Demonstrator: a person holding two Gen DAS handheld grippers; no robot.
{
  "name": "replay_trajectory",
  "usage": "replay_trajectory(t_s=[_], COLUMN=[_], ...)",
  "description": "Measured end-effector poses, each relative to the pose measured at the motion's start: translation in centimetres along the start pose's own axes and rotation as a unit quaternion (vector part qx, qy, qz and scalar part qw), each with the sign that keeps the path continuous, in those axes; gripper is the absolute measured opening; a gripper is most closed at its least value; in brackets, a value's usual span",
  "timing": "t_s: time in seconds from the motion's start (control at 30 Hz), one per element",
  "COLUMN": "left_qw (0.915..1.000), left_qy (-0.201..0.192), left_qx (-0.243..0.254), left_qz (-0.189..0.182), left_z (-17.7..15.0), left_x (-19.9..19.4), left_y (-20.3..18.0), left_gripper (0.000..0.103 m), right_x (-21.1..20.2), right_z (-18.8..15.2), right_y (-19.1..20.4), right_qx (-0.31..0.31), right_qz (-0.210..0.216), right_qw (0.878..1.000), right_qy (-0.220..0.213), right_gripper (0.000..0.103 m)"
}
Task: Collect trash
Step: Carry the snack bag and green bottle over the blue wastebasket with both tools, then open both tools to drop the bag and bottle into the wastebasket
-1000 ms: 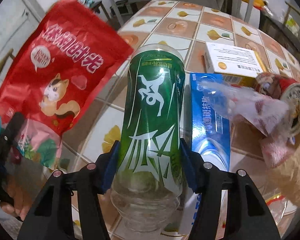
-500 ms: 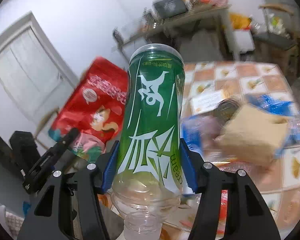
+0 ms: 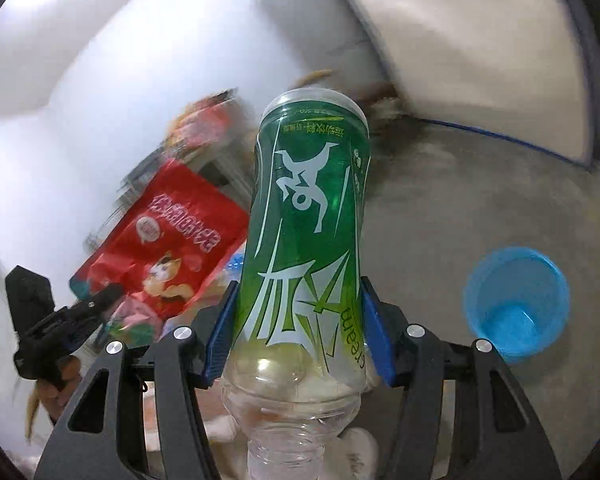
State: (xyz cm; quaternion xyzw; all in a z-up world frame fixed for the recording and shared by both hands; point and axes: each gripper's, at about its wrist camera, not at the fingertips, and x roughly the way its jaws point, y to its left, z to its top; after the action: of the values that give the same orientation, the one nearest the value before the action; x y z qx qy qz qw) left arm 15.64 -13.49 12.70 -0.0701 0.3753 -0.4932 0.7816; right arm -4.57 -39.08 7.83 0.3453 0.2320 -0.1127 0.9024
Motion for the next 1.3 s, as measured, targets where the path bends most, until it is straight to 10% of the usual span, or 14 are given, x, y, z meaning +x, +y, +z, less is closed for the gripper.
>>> replay_trajectory(t_s=[0.2,0.4,0.63,0.73,0.8,0.87,1.3], left_qw=[0.9887,0.9428,0.9219,0.9231,0.9272,0.9316,0.9666], left_qy=[0.148,0.327,0.373,0.368,0.353,0.327,0.239], left_qx=[0.022,0.021,-0.017,-0.035,-0.034,-0.032,-0.015], left_qz=[0.013,0.059,0.104,0.105,0.121,0.156,0.092], left_z=[-1.7,-8.5,-10.8,-10.3,-9.9,-9.1,-2.5], left_x=[16.9,34.6,45.3,48.1,49.4,49.4,39.1], left_y=[-7.1,-10.2,-9.1,-8.8,-8.5,-8.5,-10.1], left_gripper=[0.003,0.004,0.006,0.015,0.051,0.065,0.069], right_x=[-0.2,3.6,8.7,10.2,12.4,14.1,19.8], right_z=[-5.3,-9.6,-8.9,-8.2,-6.8,-5.4,-4.4], right_y=[-13.9,-23.1,-29.9,-32.9,-34.5,-35.8,-40.3], right_qx=[0.144,0.256,0.310,0.326,0.318,0.300,0.288], right_qz=[-0.109,-0.103,-0.098,-0.099,-0.107,-0.115,-0.189], right_qw=[0.984,0.960,0.943,0.937,0.938,0.942,0.931], right_qy=[0.007,0.042,0.074,0.082,0.086,0.093,0.123], right_gripper=[0.056,0.056,0.056,0.057,0.058,0.058,0.070])
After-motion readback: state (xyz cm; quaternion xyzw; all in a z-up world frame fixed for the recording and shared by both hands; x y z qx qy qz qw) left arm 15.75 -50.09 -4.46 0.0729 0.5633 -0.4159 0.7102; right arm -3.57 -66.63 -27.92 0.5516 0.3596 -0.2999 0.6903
